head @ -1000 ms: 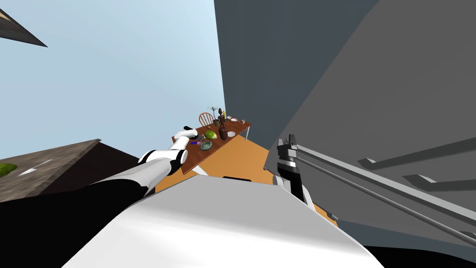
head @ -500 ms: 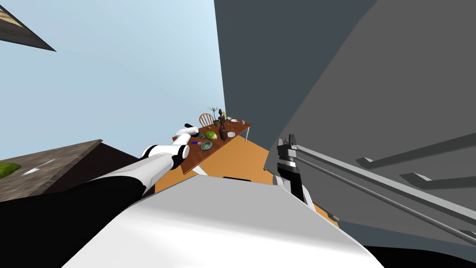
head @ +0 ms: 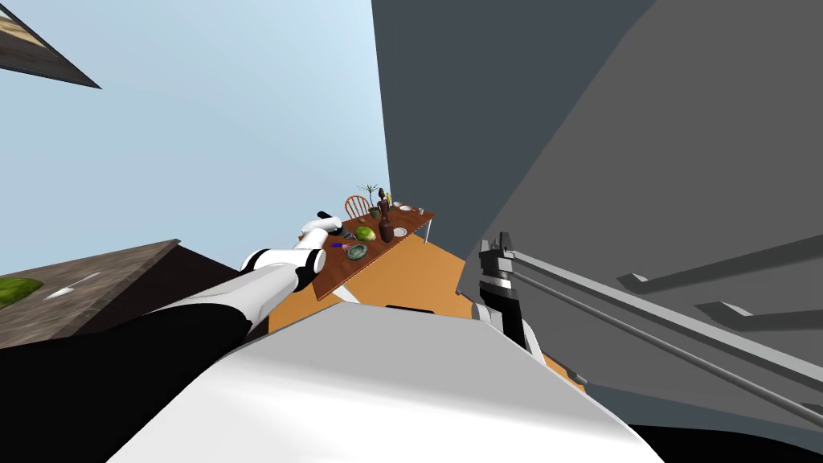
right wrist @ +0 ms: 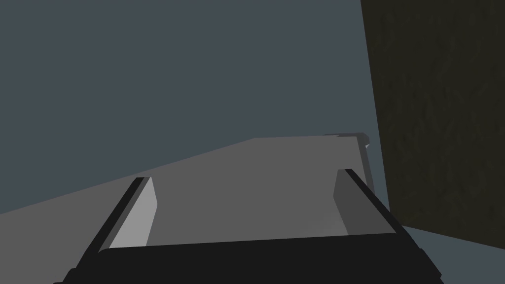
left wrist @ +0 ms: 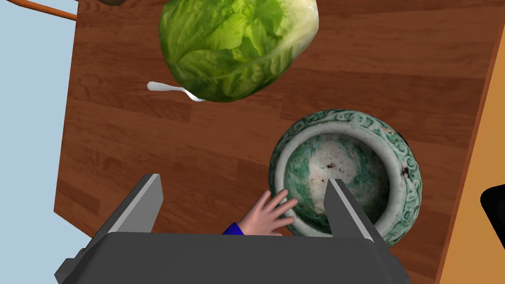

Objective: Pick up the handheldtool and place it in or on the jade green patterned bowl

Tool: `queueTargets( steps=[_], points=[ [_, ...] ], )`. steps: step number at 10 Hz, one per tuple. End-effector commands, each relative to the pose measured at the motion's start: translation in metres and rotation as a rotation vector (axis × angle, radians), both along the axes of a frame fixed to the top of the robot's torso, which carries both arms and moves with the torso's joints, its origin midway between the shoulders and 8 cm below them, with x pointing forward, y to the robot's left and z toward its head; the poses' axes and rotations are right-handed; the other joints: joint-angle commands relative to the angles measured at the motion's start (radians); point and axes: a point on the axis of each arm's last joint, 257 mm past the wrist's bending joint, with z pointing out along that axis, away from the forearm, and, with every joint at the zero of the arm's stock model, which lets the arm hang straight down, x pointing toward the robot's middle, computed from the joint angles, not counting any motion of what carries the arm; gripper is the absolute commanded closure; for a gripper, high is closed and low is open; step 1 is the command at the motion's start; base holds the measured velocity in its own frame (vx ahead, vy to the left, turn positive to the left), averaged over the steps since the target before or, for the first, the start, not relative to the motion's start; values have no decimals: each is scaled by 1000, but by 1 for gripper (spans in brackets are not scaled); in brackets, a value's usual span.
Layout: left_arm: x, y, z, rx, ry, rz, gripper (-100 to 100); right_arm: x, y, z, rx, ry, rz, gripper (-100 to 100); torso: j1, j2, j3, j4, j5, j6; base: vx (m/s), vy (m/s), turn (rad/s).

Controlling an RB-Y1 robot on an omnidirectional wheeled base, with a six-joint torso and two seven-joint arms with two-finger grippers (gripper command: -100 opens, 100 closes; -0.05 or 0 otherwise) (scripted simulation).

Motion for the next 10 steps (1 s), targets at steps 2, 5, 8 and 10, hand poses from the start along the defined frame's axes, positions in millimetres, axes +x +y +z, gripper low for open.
queueTargets(
  steps=[2, 5, 8, 10],
  points=[
    [2, 4, 26, -3, -1, -7, -100, 0, 0, 0, 0, 0, 0, 0, 0, 0, 0, 0, 0, 0, -2, -26, 32],
    [2, 4, 27, -3, -1, -8, 0, 0, 0, 0, 0, 0, 0, 0, 0, 0, 0, 0, 0, 0, -1, -12, 11],
    [2, 4, 27, -3, -1, -8, 0, 0, 0, 0, 0, 0, 0, 0, 1, 0, 0, 0, 0, 0, 0, 0, 0],
    [2, 4, 27, -3, -1, -8, 0, 0, 0, 0, 0, 0, 0, 0, 1, 0, 0, 0, 0, 0, 0, 0, 0]
  ],
)
